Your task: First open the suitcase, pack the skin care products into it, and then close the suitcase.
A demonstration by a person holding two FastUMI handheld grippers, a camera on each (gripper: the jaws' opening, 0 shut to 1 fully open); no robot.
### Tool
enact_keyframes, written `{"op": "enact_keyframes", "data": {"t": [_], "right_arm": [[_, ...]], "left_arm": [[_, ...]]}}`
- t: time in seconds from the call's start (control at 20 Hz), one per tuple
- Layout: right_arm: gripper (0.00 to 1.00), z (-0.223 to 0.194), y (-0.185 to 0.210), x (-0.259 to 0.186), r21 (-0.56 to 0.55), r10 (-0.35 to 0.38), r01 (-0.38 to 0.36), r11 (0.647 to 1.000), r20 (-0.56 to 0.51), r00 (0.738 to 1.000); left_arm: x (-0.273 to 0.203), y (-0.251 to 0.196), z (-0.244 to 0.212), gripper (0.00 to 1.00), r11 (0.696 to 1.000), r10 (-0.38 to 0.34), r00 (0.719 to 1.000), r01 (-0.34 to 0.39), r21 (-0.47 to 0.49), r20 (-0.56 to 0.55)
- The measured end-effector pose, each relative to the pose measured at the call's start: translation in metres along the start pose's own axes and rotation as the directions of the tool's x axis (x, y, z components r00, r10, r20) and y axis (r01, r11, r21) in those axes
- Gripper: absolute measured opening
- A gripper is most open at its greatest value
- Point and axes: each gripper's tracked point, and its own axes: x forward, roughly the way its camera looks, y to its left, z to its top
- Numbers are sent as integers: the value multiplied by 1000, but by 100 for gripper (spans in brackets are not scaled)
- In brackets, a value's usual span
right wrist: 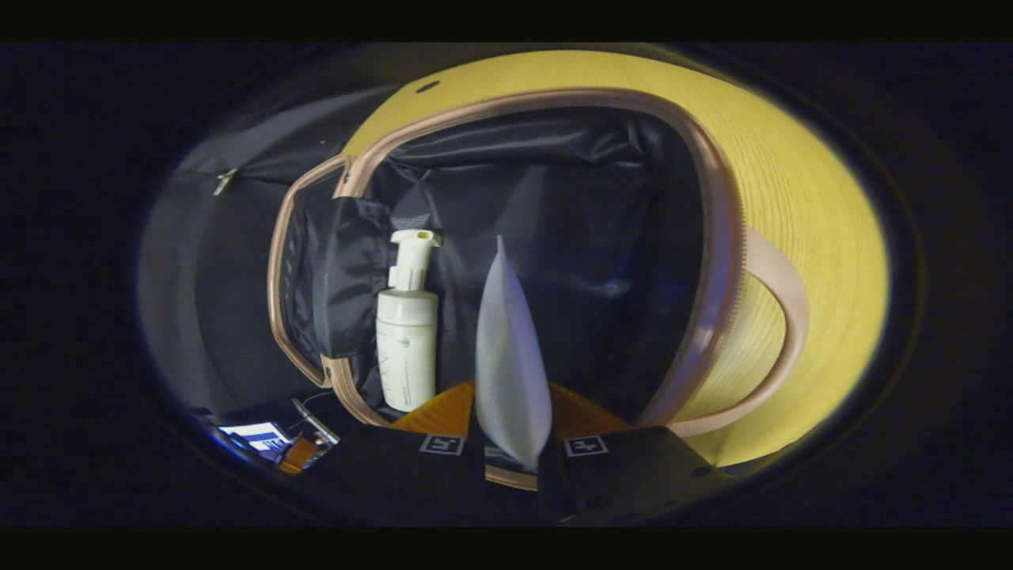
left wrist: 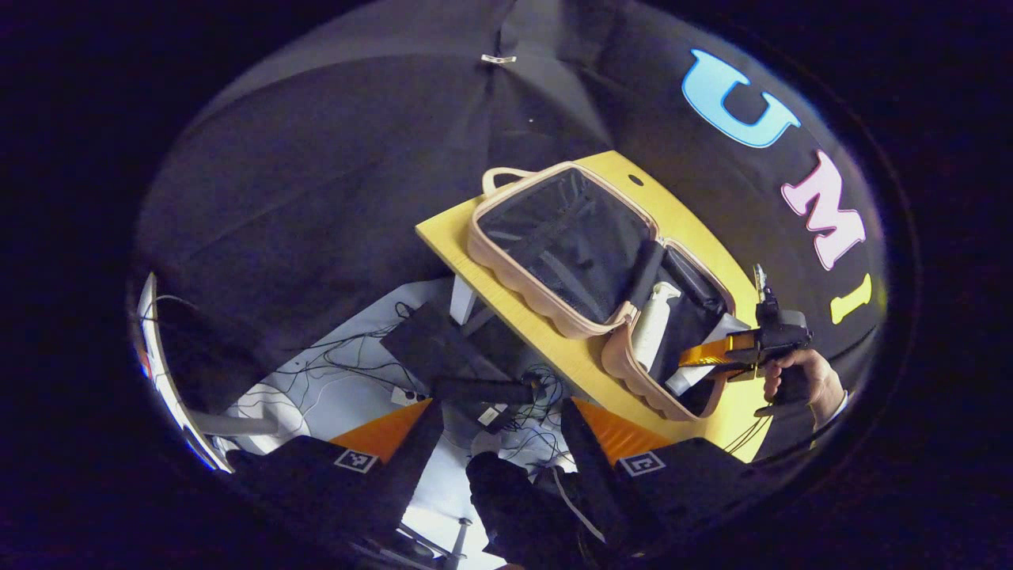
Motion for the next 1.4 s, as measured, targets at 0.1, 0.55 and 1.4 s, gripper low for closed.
{"op": "enact_keyframes", "data": {"t": [0.1, 0.55, 1.4], "right_arm": [[27, 1, 1, 1, 12, 1, -1, 1000, -11, 1000], [97, -15, 46, -50, -49, 86, -82, 995, 68, 994], [97, 56, 66, -273, -346, 261, -51, 937, 594, 761]], "left_arm": [[-10, 10, -14, 95, 999, 21, 1000, -21, -40, 12], [-26, 8, -49, 94, 988, 71, 995, -61, -140, 68], [137, 18, 236, 95, 993, -104, 992, 107, -42, 67]]}}
